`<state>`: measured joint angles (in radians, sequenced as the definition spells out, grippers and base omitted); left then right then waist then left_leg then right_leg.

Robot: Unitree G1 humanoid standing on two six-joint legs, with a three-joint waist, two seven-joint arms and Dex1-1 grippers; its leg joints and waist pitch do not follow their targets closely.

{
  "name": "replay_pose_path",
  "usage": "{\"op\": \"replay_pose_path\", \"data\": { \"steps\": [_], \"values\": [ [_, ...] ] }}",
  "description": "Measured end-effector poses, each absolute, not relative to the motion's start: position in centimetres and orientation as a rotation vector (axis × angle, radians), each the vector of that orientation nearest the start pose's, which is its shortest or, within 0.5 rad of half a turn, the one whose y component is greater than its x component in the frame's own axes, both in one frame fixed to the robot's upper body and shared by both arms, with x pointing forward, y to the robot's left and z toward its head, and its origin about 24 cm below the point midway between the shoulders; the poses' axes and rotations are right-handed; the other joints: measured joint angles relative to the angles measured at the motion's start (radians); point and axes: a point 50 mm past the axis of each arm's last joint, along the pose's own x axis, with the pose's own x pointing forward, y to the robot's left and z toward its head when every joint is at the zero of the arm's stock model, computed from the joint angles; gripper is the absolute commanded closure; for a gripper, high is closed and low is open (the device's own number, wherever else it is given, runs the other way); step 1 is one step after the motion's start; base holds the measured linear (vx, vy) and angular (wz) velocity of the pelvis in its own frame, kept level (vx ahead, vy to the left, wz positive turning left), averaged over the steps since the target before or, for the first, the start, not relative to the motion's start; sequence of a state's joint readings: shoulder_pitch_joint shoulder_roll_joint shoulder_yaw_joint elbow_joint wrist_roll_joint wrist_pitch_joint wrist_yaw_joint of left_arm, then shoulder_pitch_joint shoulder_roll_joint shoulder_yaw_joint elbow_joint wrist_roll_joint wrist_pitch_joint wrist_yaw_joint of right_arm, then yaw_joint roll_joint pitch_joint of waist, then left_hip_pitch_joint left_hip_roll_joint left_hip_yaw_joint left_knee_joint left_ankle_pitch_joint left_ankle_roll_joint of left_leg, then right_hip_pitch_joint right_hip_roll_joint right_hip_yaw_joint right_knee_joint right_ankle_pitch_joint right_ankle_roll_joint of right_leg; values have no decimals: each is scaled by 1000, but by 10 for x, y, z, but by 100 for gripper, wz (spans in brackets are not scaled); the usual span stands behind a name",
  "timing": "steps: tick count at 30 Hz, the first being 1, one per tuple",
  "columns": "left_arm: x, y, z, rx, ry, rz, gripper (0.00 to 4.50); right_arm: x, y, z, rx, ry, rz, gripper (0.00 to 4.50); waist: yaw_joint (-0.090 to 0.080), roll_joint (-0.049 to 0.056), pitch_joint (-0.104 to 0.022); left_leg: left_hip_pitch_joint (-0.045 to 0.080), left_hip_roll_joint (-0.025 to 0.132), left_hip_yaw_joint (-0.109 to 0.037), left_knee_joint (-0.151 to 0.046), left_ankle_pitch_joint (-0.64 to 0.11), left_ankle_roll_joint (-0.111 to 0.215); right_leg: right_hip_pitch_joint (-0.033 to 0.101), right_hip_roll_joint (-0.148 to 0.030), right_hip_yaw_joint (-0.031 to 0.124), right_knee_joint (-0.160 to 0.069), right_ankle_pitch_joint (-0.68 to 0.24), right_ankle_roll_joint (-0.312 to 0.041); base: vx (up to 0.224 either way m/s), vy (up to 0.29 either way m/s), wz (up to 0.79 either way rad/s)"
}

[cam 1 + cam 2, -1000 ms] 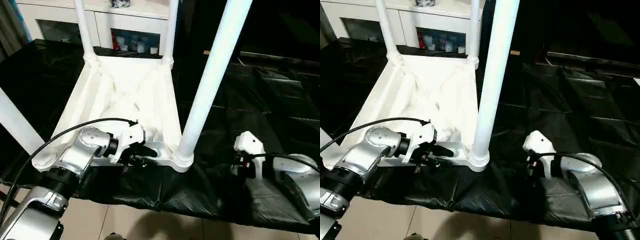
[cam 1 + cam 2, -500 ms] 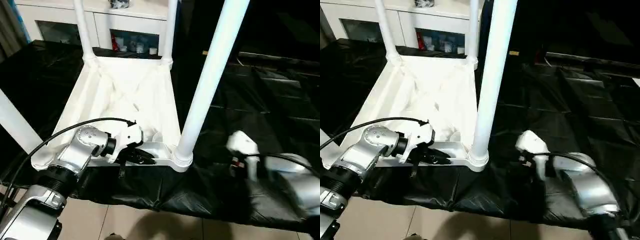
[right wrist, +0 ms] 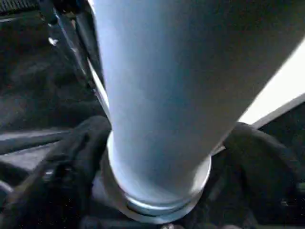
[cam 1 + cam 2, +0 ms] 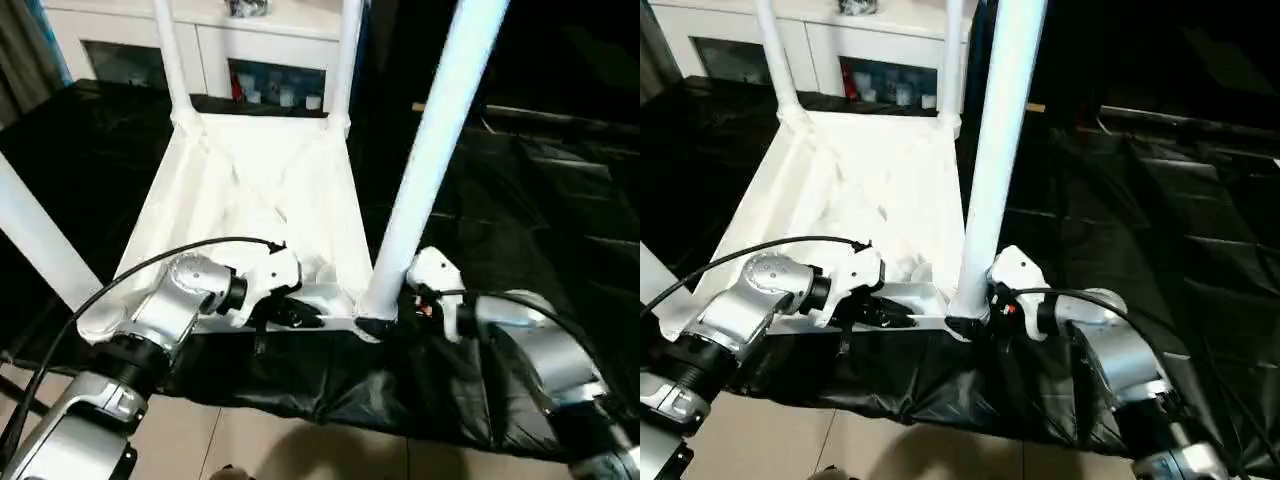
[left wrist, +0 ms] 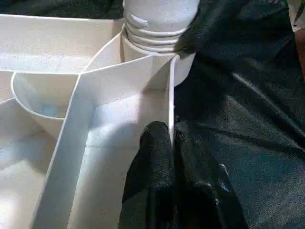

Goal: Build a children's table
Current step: Rotate leg to tighten

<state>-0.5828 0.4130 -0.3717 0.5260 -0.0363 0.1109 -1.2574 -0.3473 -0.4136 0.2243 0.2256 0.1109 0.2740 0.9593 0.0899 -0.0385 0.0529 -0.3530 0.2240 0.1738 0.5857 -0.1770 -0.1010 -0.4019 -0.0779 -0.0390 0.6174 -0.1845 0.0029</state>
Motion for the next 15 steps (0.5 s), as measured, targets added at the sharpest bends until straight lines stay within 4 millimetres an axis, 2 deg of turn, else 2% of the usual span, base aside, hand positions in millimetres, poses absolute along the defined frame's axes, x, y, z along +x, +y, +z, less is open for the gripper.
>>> {"op": "replay_pose_path", "data": {
  "steps": [1, 3, 6, 9, 11, 15],
  "values": [
    [307, 129, 53, 423, 465, -1438, 450, 287, -145, 49, -260, 374, 1088, 57, 0, 0, 0, 0, 0, 0, 0, 0, 0, 0, 0, 0, 0, 0, 0, 0, 0, 0],
    [307, 129, 53, 423, 465, -1438, 450, 287, -145, 48, -258, 379, 1089, 85, 0, 0, 0, 0, 0, 0, 0, 0, 0, 0, 0, 0, 0, 0, 0, 0, 0, 0],
    [307, 130, 53, 425, 467, -1434, 450, 287, -144, 46, -255, 384, 1099, 93, -1, 0, 0, 0, 0, 0, 0, 0, 0, 0, 0, 0, 0, 0, 0, 0, 0, 0],
    [307, 132, 53, 424, 469, -1429, 450, 287, -142, 43, -241, 382, 1097, 126, -2, 0, 0, 1, 0, 0, 0, 0, 0, 0, 0, 0, 0, 0, 0, 0, 0, 0],
    [307, 133, 53, 419, 471, -1425, 450, 287, -140, 42, -225, 380, 1100, 129, -4, 0, 0, 1, 0, 0, 0, 0, 0, 0, 0, 0, 0, 0, 0, 0, 0, 0],
    [309, 131, 52, 395, 479, -1376, 450, 291, -134, 37, -164, 359, 1026, 165, -9, -1, -1, 3, 0, 0, 0, 0, 0, 1, 0, 0, 1, 0, 0, 0, 0, 0]
  ]
}}
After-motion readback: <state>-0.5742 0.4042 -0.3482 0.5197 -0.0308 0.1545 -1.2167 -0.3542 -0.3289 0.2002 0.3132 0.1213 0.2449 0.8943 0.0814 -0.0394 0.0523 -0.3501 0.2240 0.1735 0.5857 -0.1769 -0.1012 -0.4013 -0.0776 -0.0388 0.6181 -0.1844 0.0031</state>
